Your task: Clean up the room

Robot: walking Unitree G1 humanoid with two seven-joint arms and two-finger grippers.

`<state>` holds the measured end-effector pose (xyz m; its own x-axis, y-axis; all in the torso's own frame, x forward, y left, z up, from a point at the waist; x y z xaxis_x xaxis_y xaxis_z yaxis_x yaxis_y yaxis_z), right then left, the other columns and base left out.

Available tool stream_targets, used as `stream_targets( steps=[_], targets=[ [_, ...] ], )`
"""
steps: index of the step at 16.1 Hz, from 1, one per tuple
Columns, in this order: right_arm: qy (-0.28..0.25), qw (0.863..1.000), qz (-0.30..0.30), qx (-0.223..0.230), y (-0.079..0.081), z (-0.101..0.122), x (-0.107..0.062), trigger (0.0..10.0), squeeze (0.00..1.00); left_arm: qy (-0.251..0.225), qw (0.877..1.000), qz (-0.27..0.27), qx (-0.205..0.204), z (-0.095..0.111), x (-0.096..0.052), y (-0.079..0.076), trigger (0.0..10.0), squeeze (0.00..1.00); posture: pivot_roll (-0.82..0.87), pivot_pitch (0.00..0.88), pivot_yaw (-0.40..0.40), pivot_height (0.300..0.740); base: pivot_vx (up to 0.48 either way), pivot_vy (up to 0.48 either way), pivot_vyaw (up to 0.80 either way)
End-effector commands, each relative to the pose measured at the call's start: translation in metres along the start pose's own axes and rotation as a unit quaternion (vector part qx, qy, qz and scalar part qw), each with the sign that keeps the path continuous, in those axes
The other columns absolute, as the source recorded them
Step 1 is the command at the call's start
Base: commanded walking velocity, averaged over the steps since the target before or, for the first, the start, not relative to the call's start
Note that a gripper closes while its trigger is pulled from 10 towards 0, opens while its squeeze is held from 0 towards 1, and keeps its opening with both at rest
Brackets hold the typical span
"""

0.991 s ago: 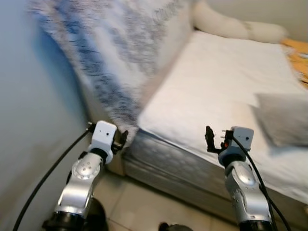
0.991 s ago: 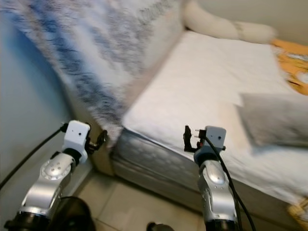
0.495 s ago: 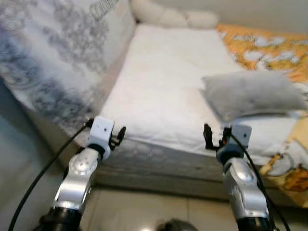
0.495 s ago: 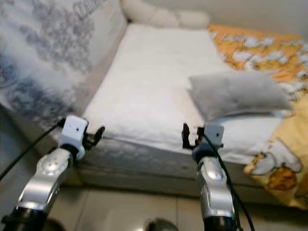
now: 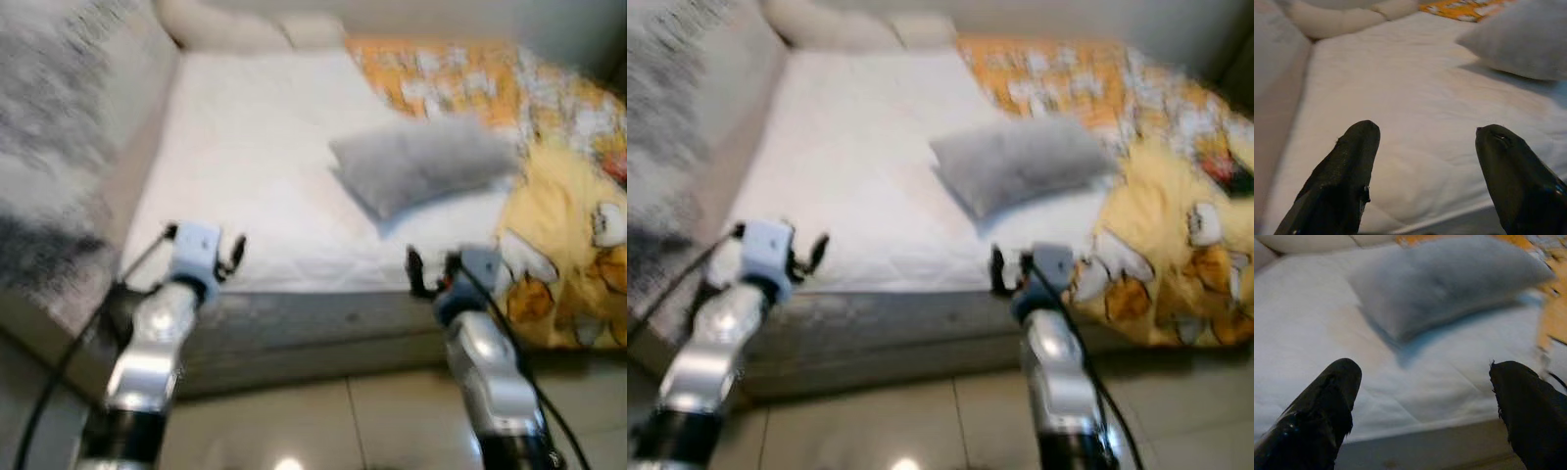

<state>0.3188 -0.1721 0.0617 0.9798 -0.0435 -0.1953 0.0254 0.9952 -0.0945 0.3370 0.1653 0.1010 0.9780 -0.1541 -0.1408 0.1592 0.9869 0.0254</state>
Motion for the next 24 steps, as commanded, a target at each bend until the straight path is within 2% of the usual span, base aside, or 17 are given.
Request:
stream_targets(
  steps=[1,4,9,12,13,14,16,18,24],
  targets=[
    [-0.012,1.0,0.01,-0.011,0.0,0.007,0.002,10.0,1.0,-0.009,1.0,0.018,0.01,0.007,0.0,0.009,10.0,0.0,0.03,0.0,-0.035,0.74,0.0,0.0,0.0],
    [-0.019,0.999,0.015,-0.036,-0.007,0.014,0.001,10.0,1.0,-0.014,0.999,0.047,0.004,0.011,-0.005,0.016,10.0,0.0,0.02,0.0,-0.025,0.74,0.0,-0.268,0.0],
    [-0.003,0.999,0.014,-0.045,-0.007,0.003,-0.011,10.0,1.0,-0.006,0.997,0.071,0.0,0.007,-0.013,0.019,10.0,0.0,0.01,0.0,-0.011,0.74,0.0,-0.275,0.0],
    [-0.005,0.999,0.015,-0.047,-0.006,0.006,-0.009,10.0,1.0,-0.004,0.998,0.065,0.006,0.008,-0.013,0.017,10.0,0.0,0.01,0.0,-0.005,0.74,0.0,-0.276,0.0],
    [-0.008,0.999,0.016,-0.048,-0.007,0.009,-0.007,10.0,1.0,-0.008,0.998,0.057,-0.019,0.008,-0.013,0.014,10.0,0.0,0.02,0.0,-0.016,0.74,0.0,0.0,0.0],
    [-0.008,0.999,0.017,-0.048,-0.007,0.009,-0.006,10.0,1.0,-0.01,0.998,0.053,-0.026,0.008,-0.013,0.013,10.0,0.0,0.02,0.0,-0.018,0.74,0.0,0.0,0.0],
    [-0.012,0.998,0.025,-0.053,-0.002,0.012,-0.004,10.0,1.0,-0.017,0.999,0.048,-0.016,0.012,-0.01,0.012,10.0,0.0,0.01,0.0,-0.018,0.74,0.0,0.0,0.0],
    [-0.023,0.997,0.035,-0.06,0.004,0.021,-0.001,10.0,1.0,-0.009,0.998,0.047,-0.031,0.008,-0.008,0.011,10.0,0.0,0.0,0.0,-0.02,0.74,0.0,0.0,0.0],
    [-0.025,0.997,0.04,-0.061,0.009,0.021,0.001,10.0,1.0,-0.005,0.998,0.042,-0.036,0.005,-0.006,0.009,10.0,0.0,0.0,0.0,-0.022,0.74,0.0,0.0,0.0]
  ],
)
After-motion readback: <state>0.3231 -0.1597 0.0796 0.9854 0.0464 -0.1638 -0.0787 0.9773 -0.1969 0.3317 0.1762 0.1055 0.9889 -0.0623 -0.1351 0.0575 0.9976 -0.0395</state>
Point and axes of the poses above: a point about 5 cm out from each wrist's last joint towards the gripper, its own x axis pointing out of the wrist towards the gripper, its own z axis along the axis of the wrist's last joint, y = z × x, the point moved 4 cm from there along x, pointing out of the wrist towards the gripper, and after that the axes turned 12 degrees about -x, right-handed, at the moved point
